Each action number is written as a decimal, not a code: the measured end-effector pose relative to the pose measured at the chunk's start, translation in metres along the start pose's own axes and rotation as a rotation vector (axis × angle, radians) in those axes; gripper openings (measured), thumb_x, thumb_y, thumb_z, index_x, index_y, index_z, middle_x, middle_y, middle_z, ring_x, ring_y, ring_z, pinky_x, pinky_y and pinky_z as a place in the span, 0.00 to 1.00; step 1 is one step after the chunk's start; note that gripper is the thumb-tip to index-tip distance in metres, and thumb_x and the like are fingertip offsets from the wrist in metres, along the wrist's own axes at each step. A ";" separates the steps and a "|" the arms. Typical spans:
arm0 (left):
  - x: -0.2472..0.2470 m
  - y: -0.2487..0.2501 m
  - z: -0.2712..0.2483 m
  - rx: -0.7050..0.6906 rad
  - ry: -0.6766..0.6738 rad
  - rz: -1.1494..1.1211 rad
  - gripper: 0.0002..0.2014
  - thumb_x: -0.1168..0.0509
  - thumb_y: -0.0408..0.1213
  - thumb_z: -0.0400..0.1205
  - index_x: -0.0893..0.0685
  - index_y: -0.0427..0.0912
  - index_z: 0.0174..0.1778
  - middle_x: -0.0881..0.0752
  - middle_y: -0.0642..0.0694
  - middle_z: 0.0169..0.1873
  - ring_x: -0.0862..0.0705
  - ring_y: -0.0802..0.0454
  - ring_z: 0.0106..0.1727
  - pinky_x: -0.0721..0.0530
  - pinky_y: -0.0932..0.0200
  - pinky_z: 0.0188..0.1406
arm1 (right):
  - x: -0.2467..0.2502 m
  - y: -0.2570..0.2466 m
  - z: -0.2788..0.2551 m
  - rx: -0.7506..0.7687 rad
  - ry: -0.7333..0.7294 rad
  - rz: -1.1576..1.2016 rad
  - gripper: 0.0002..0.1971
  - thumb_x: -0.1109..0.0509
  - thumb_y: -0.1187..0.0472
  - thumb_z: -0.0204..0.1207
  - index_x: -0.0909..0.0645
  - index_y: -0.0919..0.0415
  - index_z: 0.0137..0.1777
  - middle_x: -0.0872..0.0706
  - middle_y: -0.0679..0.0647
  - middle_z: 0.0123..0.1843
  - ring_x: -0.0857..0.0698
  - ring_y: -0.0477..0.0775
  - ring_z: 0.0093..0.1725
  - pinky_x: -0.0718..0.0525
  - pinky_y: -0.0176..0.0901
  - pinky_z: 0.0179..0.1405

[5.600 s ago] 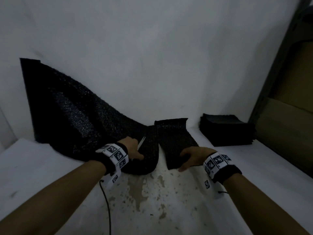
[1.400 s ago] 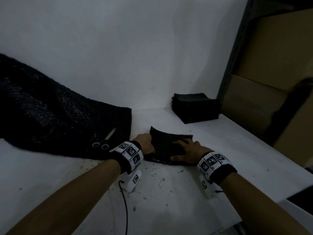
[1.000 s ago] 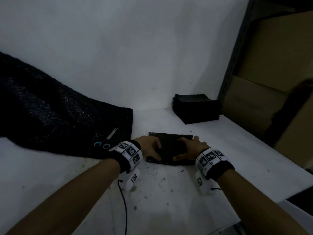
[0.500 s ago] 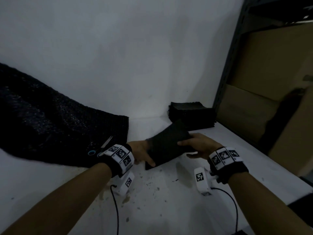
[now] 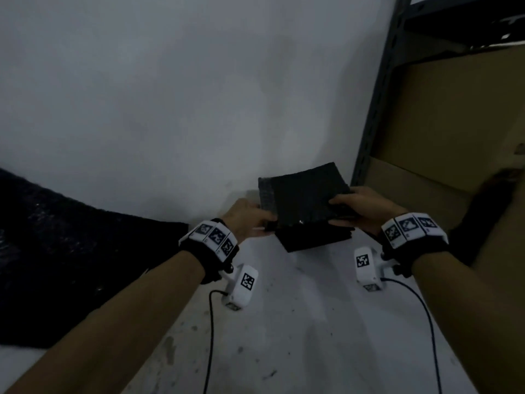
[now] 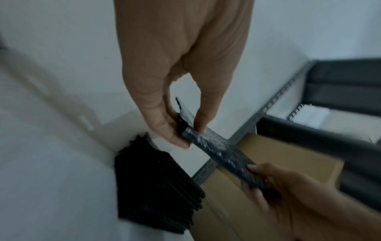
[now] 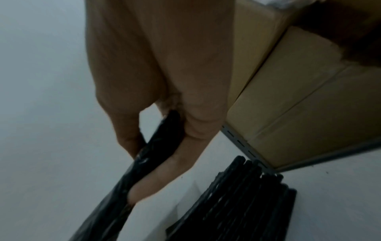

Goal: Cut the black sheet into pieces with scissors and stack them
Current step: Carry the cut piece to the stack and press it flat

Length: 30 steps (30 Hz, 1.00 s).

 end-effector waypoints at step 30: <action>-0.038 -0.034 0.183 -0.319 0.192 0.673 0.28 0.17 0.42 0.70 0.28 0.40 0.56 0.18 0.45 0.48 0.19 0.51 0.47 0.27 0.70 0.28 | 0.029 0.043 0.188 0.512 0.418 -1.265 0.11 0.35 0.66 0.81 0.11 0.66 0.53 0.12 0.63 0.56 0.15 0.66 0.56 0.22 0.45 0.46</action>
Point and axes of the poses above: each hand's wrist, its own z-axis towards the middle knuckle, its own x-axis out of the back of the hand, y = z × x, the point moved 5 cm from there along z, towards the middle knuckle
